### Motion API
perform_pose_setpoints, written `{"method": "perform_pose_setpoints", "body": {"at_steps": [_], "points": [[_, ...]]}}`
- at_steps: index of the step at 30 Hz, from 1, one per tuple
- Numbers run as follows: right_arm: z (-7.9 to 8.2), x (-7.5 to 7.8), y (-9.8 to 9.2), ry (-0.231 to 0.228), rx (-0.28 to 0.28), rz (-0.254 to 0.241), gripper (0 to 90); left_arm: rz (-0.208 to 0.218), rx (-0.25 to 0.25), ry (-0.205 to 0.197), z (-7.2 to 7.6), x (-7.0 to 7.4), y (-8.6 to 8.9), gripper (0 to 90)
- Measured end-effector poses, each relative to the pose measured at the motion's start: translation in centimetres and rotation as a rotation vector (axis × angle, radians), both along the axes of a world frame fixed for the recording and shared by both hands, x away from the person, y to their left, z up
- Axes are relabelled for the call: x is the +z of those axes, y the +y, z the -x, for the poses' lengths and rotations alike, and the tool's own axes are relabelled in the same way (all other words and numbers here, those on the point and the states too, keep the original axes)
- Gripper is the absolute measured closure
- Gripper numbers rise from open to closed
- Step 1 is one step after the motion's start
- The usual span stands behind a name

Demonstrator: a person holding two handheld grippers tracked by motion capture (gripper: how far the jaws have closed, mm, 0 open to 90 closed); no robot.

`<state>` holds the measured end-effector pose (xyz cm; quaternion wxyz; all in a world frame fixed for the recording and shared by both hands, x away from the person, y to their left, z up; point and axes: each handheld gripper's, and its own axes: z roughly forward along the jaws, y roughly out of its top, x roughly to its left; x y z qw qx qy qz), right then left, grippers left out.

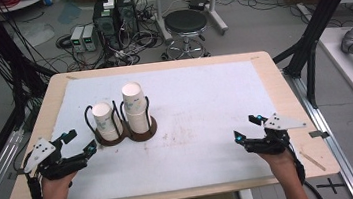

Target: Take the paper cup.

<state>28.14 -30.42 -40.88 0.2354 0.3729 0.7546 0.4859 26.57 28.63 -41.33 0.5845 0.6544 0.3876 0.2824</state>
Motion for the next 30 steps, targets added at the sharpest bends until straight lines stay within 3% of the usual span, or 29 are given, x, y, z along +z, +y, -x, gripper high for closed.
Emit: {"method": "perform_pose_setpoints", "body": {"at_steps": [8, 12, 19, 24, 30], "points": [[0.0, -0.2, 0.1, 0.004, -0.001, 0.0, 19.7, 0.014, 0.016, -0.002, -0.3, -0.1, 0.1, 16.5], [-0.2, -0.3, 0.0, 0.013, 0.005, 0.006, 19.8, -0.009, -0.008, -0.007, -0.3, 0.1, 0.0, 16.5], [0.1, 0.0, 0.2, 0.005, 0.002, -0.003, 19.7, 0.0, -0.017, -0.008, 0.2, 0.2, -0.3, 16.3], [0.1, 0.0, 0.2, 0.002, 0.001, -0.001, 19.8, 0.026, -0.038, 0.0, 0.0, 0.6, -0.2, 16.4], [0.2, -0.1, 0.4, 0.006, 0.01, 0.003, 19.8, 0.019, -0.065, 0.006, -0.6, 1.1, -0.5, 15.9]]}}
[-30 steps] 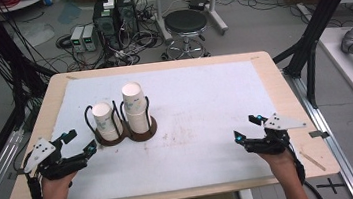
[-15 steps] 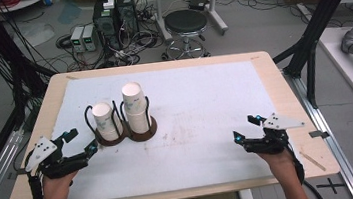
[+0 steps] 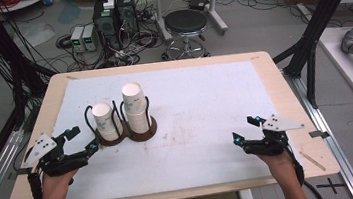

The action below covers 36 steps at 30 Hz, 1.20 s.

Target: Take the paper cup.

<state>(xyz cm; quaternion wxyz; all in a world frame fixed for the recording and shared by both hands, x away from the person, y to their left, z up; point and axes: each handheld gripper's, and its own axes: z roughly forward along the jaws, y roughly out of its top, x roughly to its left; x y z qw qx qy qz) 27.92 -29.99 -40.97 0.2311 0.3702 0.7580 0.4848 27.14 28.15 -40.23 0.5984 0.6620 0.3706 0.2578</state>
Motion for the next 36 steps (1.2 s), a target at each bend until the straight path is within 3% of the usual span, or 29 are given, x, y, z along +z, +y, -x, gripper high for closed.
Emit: {"method": "perform_pose_setpoints", "body": {"at_steps": [2, 12, 18, 22, 30, 36], "points": [[0.0, 0.0, 0.0, 0.002, 0.0, 0.002, 19.8, 0.013, -0.015, 0.009, -0.5, 0.5, -0.1, 15.8], [0.1, 0.0, -0.2, 0.0, -0.004, -0.003, 19.8, -0.023, 0.001, 0.008, -2.5, 3.6, -0.3, 15.8], [0.4, 0.0, -0.3, 0.003, -0.004, -0.001, 19.8, -0.015, -0.02, 0.017, -3.8, 4.6, -0.2, 15.9], [0.4, 0.0, -0.3, 0.007, -0.007, 0.003, 19.8, -0.05, -0.043, 0.027, -5.3, 5.5, -0.5, 15.9], [0.5, 0.0, -0.2, 0.005, 0.004, 0.009, 19.8, -0.082, -0.054, 0.059, -7.2, 5.9, -1.2, 15.9], [0.5, 0.1, -0.3, -0.002, 0.002, 0.007, 19.8, -0.137, -0.051, 0.102, -8.3, 5.2, -1.8, 16.5]]}}
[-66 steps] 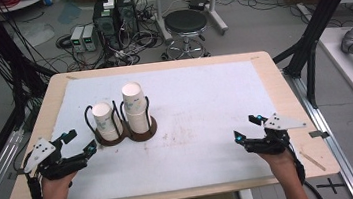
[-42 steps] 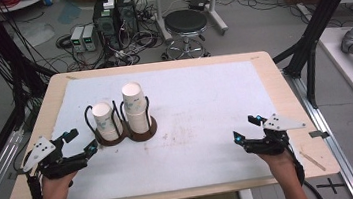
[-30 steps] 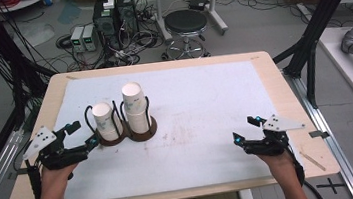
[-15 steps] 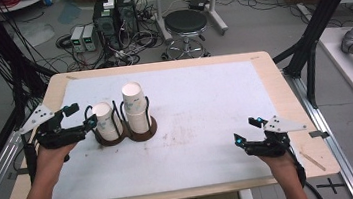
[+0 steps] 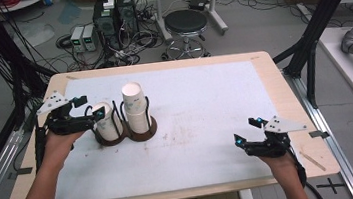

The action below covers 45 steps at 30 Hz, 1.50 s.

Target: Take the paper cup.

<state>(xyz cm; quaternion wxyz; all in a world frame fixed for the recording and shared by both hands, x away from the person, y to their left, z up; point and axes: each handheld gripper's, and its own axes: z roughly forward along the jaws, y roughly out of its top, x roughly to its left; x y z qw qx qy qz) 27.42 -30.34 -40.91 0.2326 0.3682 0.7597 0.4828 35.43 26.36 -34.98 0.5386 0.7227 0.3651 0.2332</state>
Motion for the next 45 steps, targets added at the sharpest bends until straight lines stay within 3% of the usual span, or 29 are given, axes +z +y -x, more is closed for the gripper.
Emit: {"method": "perform_pose_setpoints", "body": {"at_steps": [12, 18, 24, 31, 34, 42, 45], "points": [[0.1, 0.1, -0.1, 0.001, -0.003, -0.007, 19.8, -0.086, -0.011, 0.052, -1.0, -1.0, -1.2, 21.3], [0.2, 0.2, -0.2, 0.003, -0.006, -0.009, 19.8, -0.114, -0.019, 0.07, -1.0, -1.2, -1.2, 33.4], [0.2, 0.2, -0.2, 0.002, -0.007, -0.011, 19.8, -0.094, 0.003, 0.086, -1.0, -1.1, -1.0, 35.6], [0.1, 0.2, -0.1, 0.004, -0.003, -0.008, 19.8, -0.045, 0.015, 0.063, -0.8, -0.3, -0.4, 36.3], [0.1, 0.1, -0.1, 0.005, -0.003, -0.008, 19.8, -0.005, 0.016, 0.044, -0.6, 1.1, -0.1, 36.6], [0.2, 0.1, -0.1, 0.008, -0.005, -0.009, 19.8, 0.029, 0.013, -0.001, 0.1, 3.8, 0.5, 37.2], [0.2, 0.2, -0.1, 0.005, -0.004, -0.01, 19.9, 0.06, 0.029, -0.025, 0.6, 5.3, 1.0, 37.3]]}}
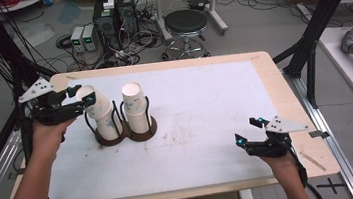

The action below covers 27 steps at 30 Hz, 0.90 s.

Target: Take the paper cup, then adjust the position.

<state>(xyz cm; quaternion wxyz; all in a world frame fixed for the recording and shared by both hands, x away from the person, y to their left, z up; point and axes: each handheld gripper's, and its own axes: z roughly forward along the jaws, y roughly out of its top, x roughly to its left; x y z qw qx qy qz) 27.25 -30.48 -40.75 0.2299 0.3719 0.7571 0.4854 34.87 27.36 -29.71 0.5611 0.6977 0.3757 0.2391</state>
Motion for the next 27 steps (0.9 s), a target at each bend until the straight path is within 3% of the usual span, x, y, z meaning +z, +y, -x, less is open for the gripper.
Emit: {"method": "perform_pose_setpoints", "body": {"at_steps": [6, 10, 20, 27], "points": [[0.1, 0.1, 0.2, -0.001, 0.004, -0.002, 19.9, 0.044, -0.026, -0.03, 1.5, 1.9, 0.6, 37.5], [0.1, 0.3, 0.3, -0.004, 0.007, -0.009, 19.9, 0.045, -0.053, -0.035, 2.6, 2.2, 0.5, 37.4], [-0.4, 0.3, 1.0, 0.009, 0.015, 0.008, 19.9, 0.056, -0.13, -0.028, 4.0, 1.3, -0.4, 37.5], [-0.3, 0.8, 1.9, 0.01, 0.07, -0.018, 19.8, 0.054, -0.23, -0.021, 5.3, 0.5, -2.9, 37.5]]}}
